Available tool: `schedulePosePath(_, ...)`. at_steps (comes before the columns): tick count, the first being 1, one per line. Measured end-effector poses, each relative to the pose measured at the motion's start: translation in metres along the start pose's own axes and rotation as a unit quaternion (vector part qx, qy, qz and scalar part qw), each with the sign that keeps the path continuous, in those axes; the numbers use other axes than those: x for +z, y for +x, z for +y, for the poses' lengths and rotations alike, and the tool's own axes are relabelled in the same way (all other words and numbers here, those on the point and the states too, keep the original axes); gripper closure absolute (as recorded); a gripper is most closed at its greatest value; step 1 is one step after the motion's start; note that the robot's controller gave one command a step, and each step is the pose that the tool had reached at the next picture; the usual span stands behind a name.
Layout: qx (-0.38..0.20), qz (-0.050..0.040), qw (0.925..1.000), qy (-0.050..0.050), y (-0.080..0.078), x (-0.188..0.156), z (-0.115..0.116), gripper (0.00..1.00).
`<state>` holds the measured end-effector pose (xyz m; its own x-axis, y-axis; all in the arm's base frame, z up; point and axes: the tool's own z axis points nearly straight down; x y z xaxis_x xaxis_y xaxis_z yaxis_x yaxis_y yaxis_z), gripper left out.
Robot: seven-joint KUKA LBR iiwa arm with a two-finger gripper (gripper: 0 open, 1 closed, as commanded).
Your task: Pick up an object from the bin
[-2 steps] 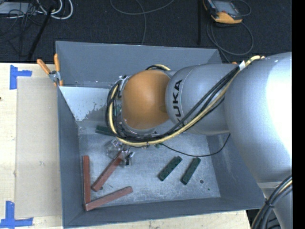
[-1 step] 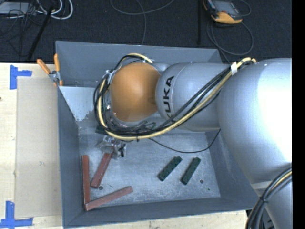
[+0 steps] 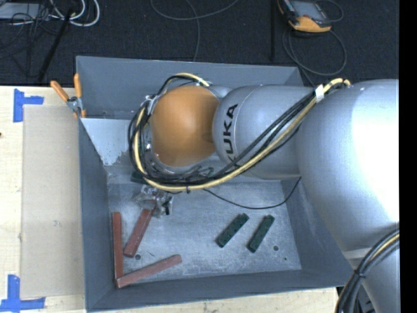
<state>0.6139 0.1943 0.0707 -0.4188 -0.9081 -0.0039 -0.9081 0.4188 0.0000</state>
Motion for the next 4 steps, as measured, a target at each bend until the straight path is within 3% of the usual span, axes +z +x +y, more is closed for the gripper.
schedulePosePath(4, 0.002, -0.0002, 1.0, 0.0, 0.0002, 0.0, -0.0002, 1.0)
